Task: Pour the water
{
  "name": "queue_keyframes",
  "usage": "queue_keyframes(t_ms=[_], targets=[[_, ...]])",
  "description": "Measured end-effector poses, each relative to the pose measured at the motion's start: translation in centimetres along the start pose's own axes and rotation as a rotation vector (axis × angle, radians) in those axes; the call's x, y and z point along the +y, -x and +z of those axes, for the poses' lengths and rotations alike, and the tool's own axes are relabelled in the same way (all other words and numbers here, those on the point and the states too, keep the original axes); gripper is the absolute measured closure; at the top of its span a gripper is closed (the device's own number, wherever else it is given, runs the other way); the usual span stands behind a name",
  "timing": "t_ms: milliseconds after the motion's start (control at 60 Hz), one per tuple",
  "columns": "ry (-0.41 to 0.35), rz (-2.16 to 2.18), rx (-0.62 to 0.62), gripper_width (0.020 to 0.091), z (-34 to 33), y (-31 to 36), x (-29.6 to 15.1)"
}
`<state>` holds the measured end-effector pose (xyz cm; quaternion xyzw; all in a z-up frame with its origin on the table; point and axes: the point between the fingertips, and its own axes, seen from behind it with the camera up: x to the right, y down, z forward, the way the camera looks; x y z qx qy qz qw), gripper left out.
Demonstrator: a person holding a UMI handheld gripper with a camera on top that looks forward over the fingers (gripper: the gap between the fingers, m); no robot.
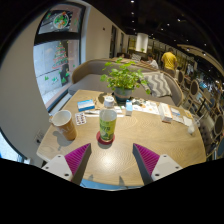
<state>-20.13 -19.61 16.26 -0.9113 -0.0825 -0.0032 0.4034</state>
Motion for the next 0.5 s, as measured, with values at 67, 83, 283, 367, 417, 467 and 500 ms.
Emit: queue_keyframes(t_ms=[67, 83, 283, 367, 417, 467, 500], targets=[[0.008, 0.009, 0.023, 0.0254, -2.3, 0.3, 0.7], [0.008, 0.013, 0.026, 0.0254, -2.9, 0.4, 0.8], [0.007, 0.053, 0.034, 0.0251, -6.6, 1.6, 0.9], [-0.002, 0.055, 0.034, 0.0252, -7.0, 1.8, 0.9], [-0.011, 0.048, 0.048, 0.0252, -7.1, 1.3, 0.5], [-0.021, 0.041, 0.064, 0.0252, -7.2, 0.7, 0.2], [-0.026, 0.042, 0.070, 0.0253, -7.3, 0.3, 0.1]])
